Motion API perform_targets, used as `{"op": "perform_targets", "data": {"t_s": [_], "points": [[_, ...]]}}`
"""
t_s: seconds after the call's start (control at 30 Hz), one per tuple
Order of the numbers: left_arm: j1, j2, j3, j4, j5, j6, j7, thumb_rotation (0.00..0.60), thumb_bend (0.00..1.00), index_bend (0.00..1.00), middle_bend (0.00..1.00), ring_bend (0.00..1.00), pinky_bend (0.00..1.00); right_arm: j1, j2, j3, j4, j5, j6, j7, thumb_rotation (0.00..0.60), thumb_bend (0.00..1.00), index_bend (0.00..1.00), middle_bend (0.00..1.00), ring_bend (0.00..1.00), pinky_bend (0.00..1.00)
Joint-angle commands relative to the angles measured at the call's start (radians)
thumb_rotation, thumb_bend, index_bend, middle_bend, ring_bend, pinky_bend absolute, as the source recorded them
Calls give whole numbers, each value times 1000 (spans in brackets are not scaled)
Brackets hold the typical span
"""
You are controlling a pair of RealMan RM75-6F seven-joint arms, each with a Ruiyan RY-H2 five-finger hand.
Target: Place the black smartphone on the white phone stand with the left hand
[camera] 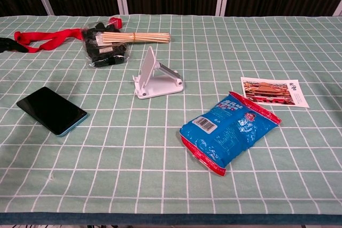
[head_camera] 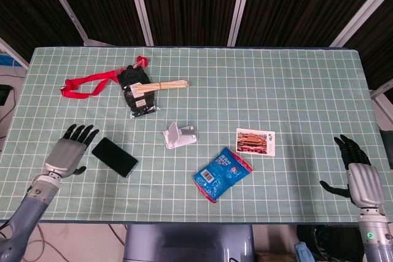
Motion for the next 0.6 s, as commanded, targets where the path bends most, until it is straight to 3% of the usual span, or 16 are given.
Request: {"op": "perform_targets", "data": {"t_s": [0.03, 0.23, 0.6], "points": [[-69, -13, -1, 6, -85, -79, 76, 600, 153, 73, 89, 0, 0, 0, 1, 1, -1, 2, -1, 3, 600, 98, 0, 0, 0, 150], [-144, -70, 16, 47, -190, -139, 162, 600, 154, 100, 112, 0, 0, 2, 3, 2, -4, 7, -7, 17, 600, 97, 0, 0, 0, 150], [-209, -113, 43, 60, -260, -155, 204, 600, 154, 139, 149, 0, 0, 2, 6, 4, -7, 11, -12, 33, 600, 97, 0, 0, 0, 150]]}}
